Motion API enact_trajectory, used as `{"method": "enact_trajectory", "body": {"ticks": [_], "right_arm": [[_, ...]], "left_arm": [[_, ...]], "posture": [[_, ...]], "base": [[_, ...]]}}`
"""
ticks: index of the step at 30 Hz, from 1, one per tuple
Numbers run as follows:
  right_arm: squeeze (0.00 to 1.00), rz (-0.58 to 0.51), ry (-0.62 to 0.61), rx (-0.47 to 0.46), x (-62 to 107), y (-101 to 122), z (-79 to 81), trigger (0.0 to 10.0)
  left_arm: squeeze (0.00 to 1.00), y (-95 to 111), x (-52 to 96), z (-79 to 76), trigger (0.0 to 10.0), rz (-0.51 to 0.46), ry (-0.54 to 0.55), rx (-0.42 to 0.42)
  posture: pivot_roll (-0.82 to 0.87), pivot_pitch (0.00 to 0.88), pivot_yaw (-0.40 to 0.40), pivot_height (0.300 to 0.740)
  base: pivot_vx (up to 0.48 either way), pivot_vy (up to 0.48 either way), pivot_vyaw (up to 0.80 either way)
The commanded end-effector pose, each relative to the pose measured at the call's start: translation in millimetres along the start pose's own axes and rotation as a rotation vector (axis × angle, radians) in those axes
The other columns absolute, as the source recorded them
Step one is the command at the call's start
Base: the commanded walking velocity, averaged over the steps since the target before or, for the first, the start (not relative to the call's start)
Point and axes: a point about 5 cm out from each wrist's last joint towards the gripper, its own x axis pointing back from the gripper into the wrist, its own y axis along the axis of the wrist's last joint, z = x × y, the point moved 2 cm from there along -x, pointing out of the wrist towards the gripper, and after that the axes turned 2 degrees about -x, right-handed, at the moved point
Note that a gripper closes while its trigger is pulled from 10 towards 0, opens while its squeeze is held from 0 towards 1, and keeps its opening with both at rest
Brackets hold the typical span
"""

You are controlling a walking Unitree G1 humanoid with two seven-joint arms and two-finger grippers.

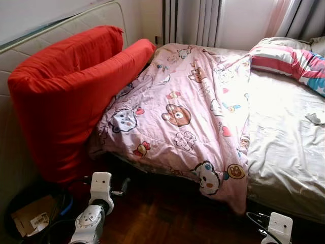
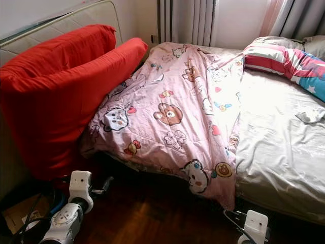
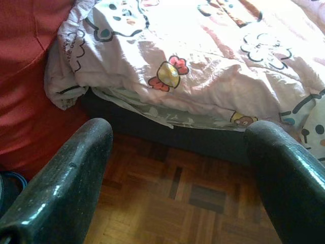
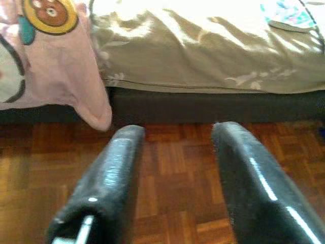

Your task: Clean up the room

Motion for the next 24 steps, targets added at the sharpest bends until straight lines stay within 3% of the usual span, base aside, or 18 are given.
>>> {"method": "enact_trajectory", "body": {"ticks": [1, 3, 4, 5, 6, 11, 18, 24], "right_arm": [[0.0, 0.051, 0.034, 0.007, 4.2, -12.2, 4.1, 10.0], [0.0, 0.106, 0.164, 0.028, 9.9, -22.3, 19.8, 10.0], [0.0, 0.106, 0.164, 0.028, 9.9, -22.3, 19.8, 10.0], [0.0, 0.169, 0.284, 0.069, 18.7, -37.1, 31.4, 10.0], [0.0, 0.195, 0.313, 0.082, 22.3, -43.9, 33.0, 10.0], [0.0, 0.301, 0.326, 0.123, 33.5, -71.2, 24.0, 10.0], [0.0, 0.375, 0.312, 0.131, 42.1, -90.2, 13.3, 10.0], [0.0, 0.398, 0.345, 0.197, 47.4, -98.6, 11.4, 10.0]], "left_arm": [[0.0, -17.3, 7.3, 2.8, 10.0, 0.074, 0.003, -0.002], [0.0, -28.9, 12.3, 6.3, 10.0, 0.131, 0.018, 0.017], [0.0, -28.9, 12.3, 6.3, 10.0, 0.131, 0.018, 0.017], [0.0, -48.7, 22.9, 12.4, 10.0, 0.224, 0.048, 0.036], [0.0, -57.1, 28.0, 14.6, 10.0, 0.264, 0.059, 0.043], [0.0, -90.3, 51.5, 21.2, 10.0, 0.43, 0.099, 0.049], [0.0, -108.0, 66.9, 22.6, 10.0, 0.512, 0.112, 0.049], [0.0, -118.9, 76.7, 23.4, 10.0, 0.571, 0.138, 0.072]], "posture": [[-0.01, 0.124, 0.049, 0.74], [-0.02, 0.115, 0.05, 0.74], [-0.02, 0.115, 0.05, 0.74], [-0.02, 0.111, 0.049, 0.74], [-0.02, 0.111, 0.049, 0.74], [-0.01, 0.114, 0.051, 0.74], [-0.01, 0.122, 0.051, 0.74], [-0.02, 0.129, 0.051, 0.74]], "base": [[0.0, 0.0, 0.0], [0.0, 0.0, 0.0], [0.0, 0.0, 0.0], [0.0, 0.0, 0.0], [0.0, 0.0, 0.0], [0.0, 0.0, 0.0], [0.0, 0.0, 0.0], [0.0, 0.0, 0.0]]}}
